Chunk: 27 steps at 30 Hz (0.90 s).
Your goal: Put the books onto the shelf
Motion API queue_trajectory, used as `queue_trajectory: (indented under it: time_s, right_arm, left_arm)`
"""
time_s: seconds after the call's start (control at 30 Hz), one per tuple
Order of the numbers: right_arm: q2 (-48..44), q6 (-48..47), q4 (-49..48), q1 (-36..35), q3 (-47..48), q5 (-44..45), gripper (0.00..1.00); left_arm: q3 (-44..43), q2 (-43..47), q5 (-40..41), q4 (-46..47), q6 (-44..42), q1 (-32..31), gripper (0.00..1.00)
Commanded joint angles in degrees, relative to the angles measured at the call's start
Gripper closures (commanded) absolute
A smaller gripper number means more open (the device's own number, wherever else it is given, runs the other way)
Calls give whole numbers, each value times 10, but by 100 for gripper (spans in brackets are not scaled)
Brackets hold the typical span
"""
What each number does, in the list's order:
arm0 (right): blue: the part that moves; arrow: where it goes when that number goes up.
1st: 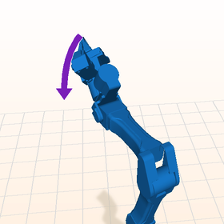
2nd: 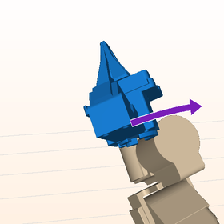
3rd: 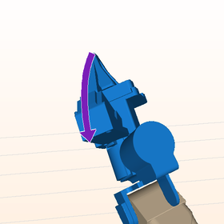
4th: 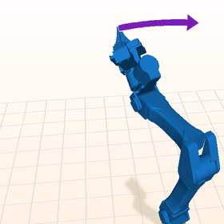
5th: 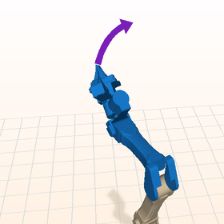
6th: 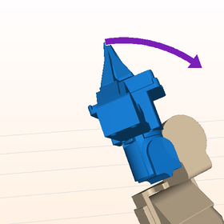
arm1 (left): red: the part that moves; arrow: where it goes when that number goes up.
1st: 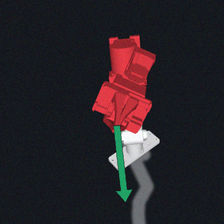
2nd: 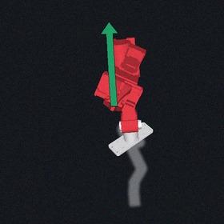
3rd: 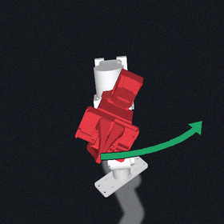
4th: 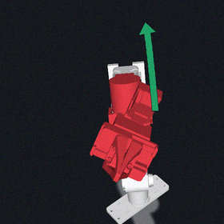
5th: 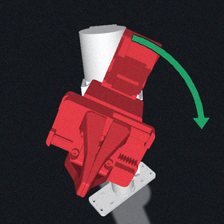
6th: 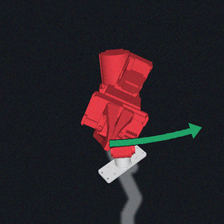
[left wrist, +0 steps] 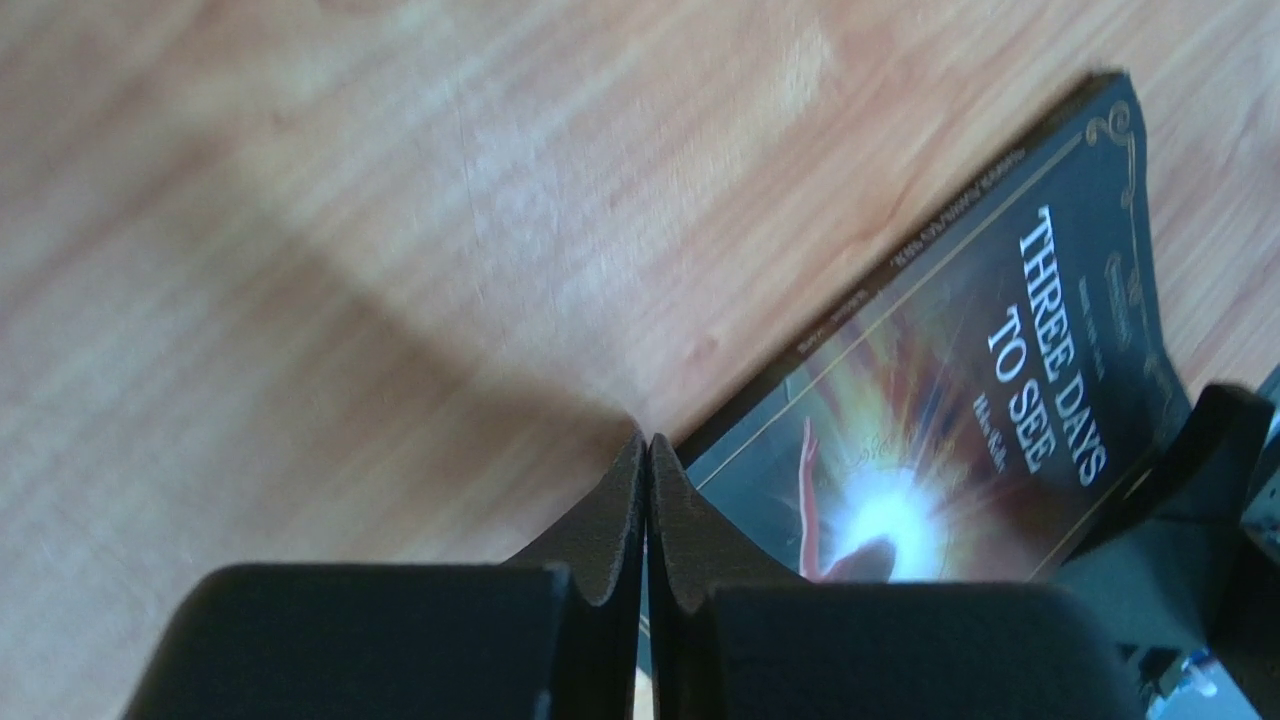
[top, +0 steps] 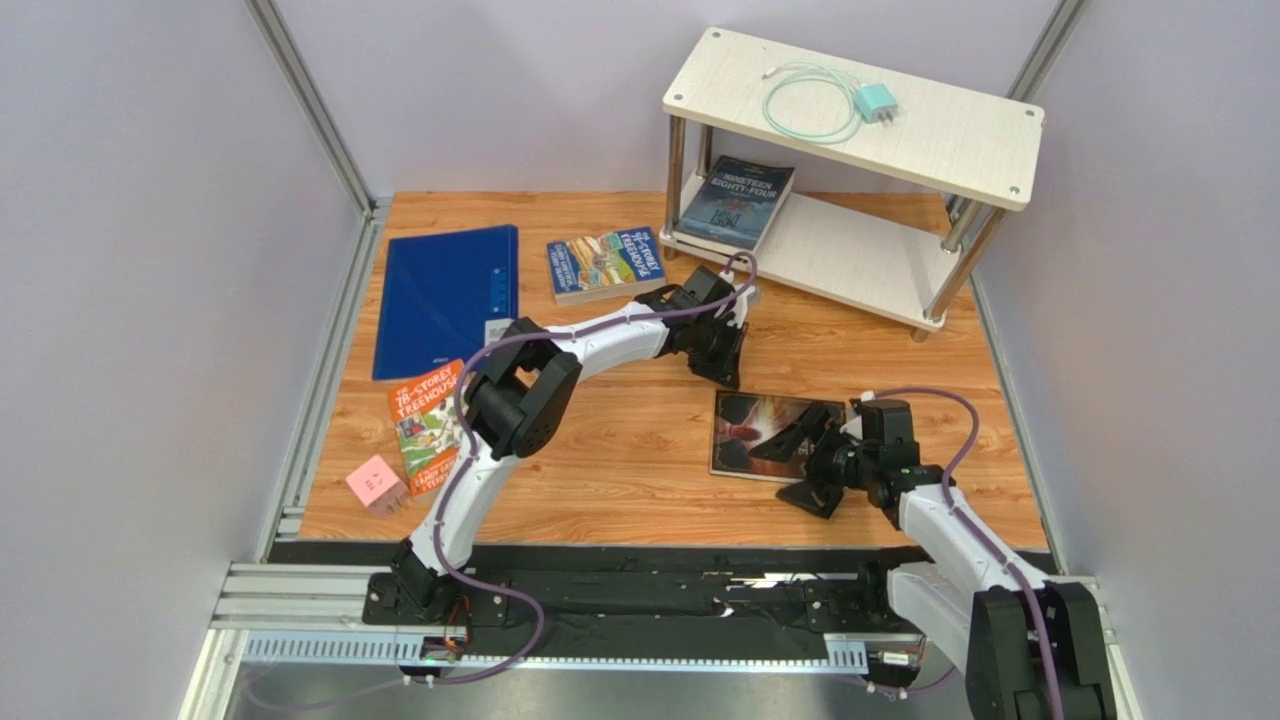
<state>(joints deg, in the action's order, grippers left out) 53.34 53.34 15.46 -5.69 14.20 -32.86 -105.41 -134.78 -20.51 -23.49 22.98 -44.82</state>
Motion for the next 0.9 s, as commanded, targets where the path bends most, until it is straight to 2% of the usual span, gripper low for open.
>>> queue_trajectory:
  time_s: [0.0,0.17,0.37,0.5,0.67,0.83,0.87]
  right_arm:
    - [22,-19,-41,2,18,50,0]
    - [83,-59,-50,2,100,106,0]
    - [192,-94,-69,-1,177,74,3]
    - [209,-105,-102,-8,166,44,7]
    - [215,-105,-187,-11,137,-15,13]
    - [205,-93,-252,-12,121,-57,32]
    - [201,-91,-252,-11,123,-61,42]
  left_arm:
    - [92,50,0,-4,-6,-10,100]
    - [200,113,-5,26,23,-14,100]
    - [301,185,3,70,70,-28,100]
    - [309,190,-5,84,79,-31,100]
    - [276,161,-13,74,81,-41,100]
    - [261,153,-7,67,82,-44,100]
    - [260,154,-5,64,82,-45,100]
